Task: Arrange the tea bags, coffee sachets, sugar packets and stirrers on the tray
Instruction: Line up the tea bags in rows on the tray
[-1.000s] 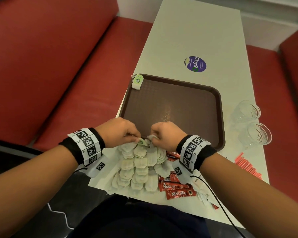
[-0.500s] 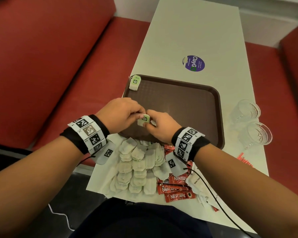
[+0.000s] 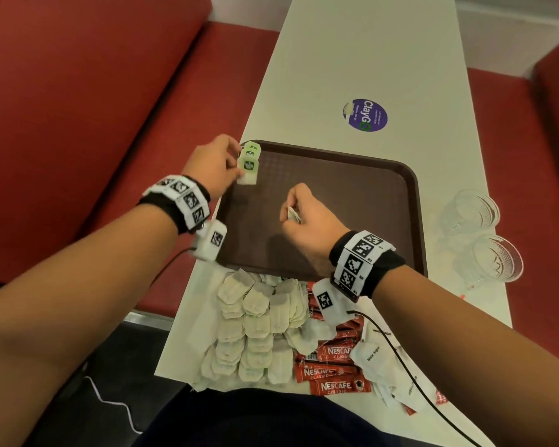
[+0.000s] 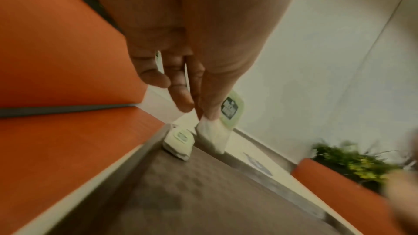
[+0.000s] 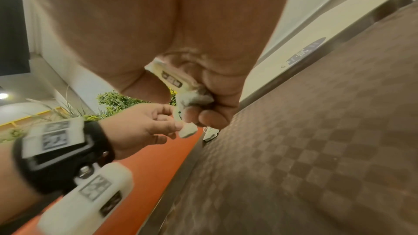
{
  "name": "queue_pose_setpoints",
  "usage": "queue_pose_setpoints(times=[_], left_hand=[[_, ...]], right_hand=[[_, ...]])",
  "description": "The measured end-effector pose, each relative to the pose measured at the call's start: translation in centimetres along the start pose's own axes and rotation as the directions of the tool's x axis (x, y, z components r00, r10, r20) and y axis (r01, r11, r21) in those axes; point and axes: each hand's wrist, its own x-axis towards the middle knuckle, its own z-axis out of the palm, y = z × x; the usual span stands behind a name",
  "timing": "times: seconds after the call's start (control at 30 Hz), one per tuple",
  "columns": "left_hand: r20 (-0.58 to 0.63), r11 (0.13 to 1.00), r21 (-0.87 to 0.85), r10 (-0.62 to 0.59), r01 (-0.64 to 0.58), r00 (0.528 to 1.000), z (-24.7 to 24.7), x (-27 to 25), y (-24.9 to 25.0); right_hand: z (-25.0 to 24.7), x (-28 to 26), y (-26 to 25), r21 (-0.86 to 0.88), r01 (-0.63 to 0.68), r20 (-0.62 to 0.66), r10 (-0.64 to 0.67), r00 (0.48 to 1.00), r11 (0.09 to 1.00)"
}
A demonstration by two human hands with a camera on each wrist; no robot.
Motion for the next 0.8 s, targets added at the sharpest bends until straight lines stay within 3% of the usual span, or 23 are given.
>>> queue_pose_setpoints(times=[0.23, 0.53, 0.67, 0.8], left_hand=[[0.072, 0.972, 0.214, -0.120, 0.102, 0.990, 1.1, 6.9, -1.2], [0.030, 0.925, 0.347, -0.179, 0.158, 0.983, 2.4, 8.6, -1.5], [0.057, 0.931, 0.362, -0.073, 0.047, 0.996, 2.6, 8.7, -0.7], [0.237, 0.876, 0.462, 0.030, -0.140, 0.971, 3.5, 8.2, 0.6]], right_hand=[[-0.8, 0.8, 0.7, -0.158, 0.008, -0.067, -0.019, 0.998, 0.987], [-1.1, 0.6, 1.8, -0.084, -0.028, -0.055, 0.023, 0.998, 0.996], [-1.2, 0.4, 2.3, -0.070, -0.044, -0.052, 0.040, 0.998, 0.997], [-1.3, 0.4, 2.7, -0.066, -0.060, -0.038, 0.057, 0.998, 0.996]])
